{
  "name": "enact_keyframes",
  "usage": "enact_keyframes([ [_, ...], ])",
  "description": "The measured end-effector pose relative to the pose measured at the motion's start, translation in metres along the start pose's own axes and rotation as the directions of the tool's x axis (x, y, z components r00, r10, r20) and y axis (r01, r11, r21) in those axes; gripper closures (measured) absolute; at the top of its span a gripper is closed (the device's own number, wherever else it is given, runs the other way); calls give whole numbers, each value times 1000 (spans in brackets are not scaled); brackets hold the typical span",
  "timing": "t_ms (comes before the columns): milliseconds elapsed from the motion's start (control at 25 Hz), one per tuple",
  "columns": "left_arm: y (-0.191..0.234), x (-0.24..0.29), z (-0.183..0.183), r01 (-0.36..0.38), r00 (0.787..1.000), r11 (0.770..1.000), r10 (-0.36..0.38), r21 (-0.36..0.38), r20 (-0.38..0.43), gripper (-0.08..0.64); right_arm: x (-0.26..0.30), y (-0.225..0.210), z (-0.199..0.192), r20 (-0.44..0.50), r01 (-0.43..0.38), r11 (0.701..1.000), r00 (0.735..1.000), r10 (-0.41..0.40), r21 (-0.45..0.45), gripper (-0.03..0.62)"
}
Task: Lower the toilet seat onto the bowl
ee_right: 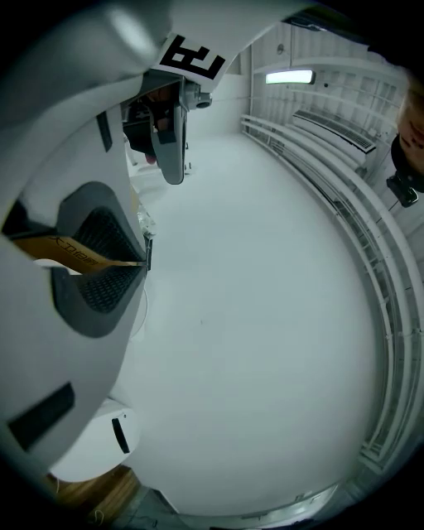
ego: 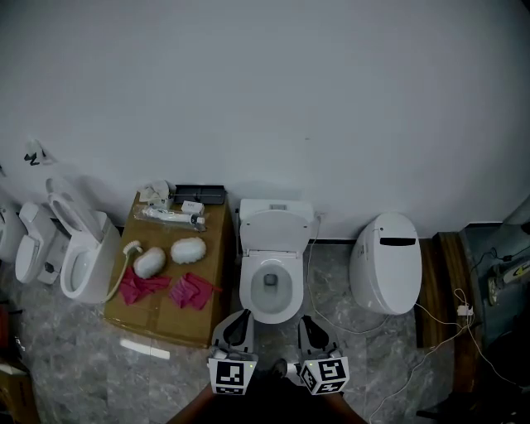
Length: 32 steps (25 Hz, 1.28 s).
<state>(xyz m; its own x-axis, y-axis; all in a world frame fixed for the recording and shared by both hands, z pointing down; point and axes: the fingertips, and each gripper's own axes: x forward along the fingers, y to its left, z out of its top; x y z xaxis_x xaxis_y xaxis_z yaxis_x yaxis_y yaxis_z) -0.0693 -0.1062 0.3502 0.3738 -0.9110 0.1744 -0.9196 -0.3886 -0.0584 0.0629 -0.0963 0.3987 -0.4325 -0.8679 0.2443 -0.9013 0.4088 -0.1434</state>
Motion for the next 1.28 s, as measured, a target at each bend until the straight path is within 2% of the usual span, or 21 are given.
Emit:
enact_keyframes([
  [200, 0, -7, -11, -26, 1000, 1000, 26, -9, -2, 546, -8, -1, -4, -5, -3, 1000, 1000, 3, 10, 554],
  [480, -2, -6, -7, -22, 1000, 999, 23, -24, 17, 546, -5, -1, 3, 7, -2, 1000, 1000, 2, -13, 557],
  [640, -3, -7, -5, -30, 1000, 998, 30, -48, -3, 546, -4, 0, 5, 15, 4, 1000, 1000, -4, -6, 558],
  [800, -1, -7, 0, -27, 999, 999, 28, -21, 41, 546, -5, 1, 5, 19, 3, 1000, 1000, -3, -3, 558],
  [1080, -3, -8, -5, -30, 1000, 999, 30, -38, -3, 546, -2, -1, 4, 22, 2, 1000, 1000, -2, -4, 558],
  [1280, -3, -4, 1, -23, 999, 1000, 23, -19, 33, 546, 1, -2, 9, 27, 2, 1000, 1000, -2, -3, 558],
])
